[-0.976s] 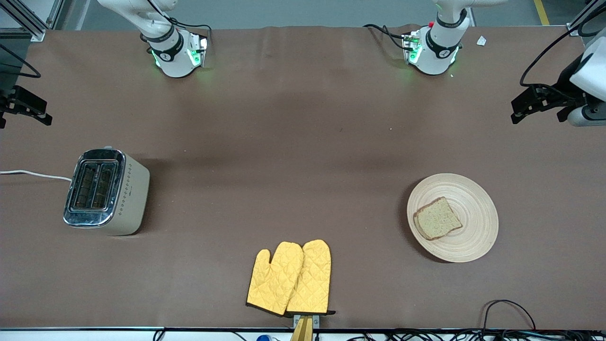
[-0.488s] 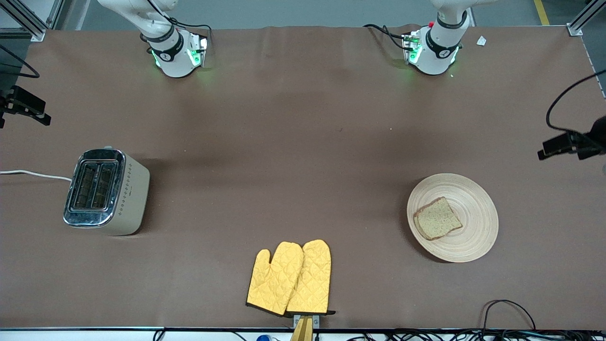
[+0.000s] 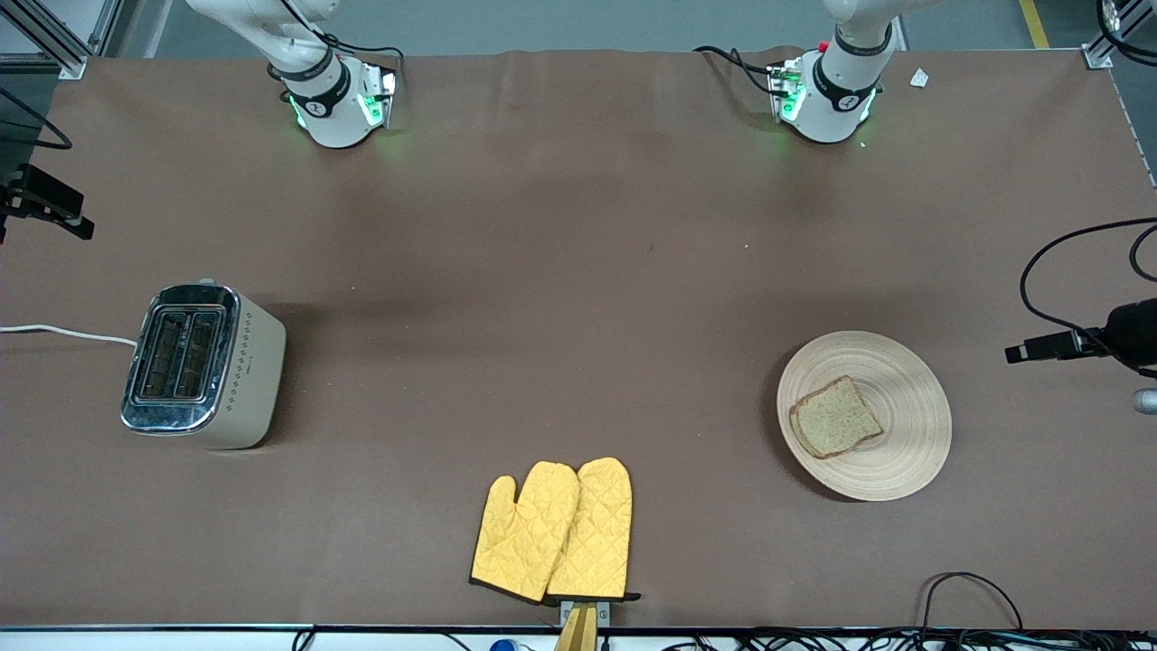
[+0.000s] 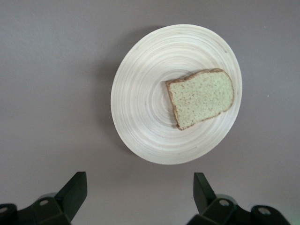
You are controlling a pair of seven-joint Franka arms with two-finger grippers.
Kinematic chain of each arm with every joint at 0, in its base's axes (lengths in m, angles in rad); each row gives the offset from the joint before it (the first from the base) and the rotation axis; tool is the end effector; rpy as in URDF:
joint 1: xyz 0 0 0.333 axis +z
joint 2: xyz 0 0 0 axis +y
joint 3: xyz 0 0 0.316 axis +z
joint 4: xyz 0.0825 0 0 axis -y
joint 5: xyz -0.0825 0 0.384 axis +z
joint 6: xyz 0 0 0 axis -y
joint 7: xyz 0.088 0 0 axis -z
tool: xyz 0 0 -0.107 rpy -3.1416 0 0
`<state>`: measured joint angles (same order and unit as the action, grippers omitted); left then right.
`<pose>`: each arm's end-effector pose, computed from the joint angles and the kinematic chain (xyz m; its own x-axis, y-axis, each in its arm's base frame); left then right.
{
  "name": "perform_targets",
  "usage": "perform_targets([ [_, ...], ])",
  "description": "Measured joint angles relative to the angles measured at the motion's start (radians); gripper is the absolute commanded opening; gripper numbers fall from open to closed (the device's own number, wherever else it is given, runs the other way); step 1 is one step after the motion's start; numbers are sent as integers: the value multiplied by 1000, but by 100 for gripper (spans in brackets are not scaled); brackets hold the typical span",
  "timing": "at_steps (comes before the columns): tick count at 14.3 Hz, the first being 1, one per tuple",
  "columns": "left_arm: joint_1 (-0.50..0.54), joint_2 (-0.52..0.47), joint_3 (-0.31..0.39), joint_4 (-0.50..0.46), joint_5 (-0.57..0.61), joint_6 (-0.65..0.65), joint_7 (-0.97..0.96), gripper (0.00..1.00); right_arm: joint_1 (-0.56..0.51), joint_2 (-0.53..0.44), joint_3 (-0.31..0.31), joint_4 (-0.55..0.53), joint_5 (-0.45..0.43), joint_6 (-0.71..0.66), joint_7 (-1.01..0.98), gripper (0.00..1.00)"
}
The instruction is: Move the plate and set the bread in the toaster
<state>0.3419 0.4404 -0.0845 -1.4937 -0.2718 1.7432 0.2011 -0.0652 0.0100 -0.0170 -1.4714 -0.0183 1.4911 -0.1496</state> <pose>0.6472 0.1536 0.4074 0.9848 0.1099 -0.1348 0.1482 -0.9361 0.3189 0.5478 -0.0472 0.6585 0.9978 0.0659 0.0069 0.0657 -0.9976 0.0196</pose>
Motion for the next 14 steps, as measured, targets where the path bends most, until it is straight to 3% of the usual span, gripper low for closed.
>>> perform_targets([
  [5,92,169,0,1,-138,76,157,98,0,0,2,0,0,0,0,100],
  [8,137,257,-1,2,-260,80,257,89,0,0,4,0,0,0,0,100],
  [14,159,342,-1,17,-361,81,315,69,0,0,4,0,0,0,0,100],
])
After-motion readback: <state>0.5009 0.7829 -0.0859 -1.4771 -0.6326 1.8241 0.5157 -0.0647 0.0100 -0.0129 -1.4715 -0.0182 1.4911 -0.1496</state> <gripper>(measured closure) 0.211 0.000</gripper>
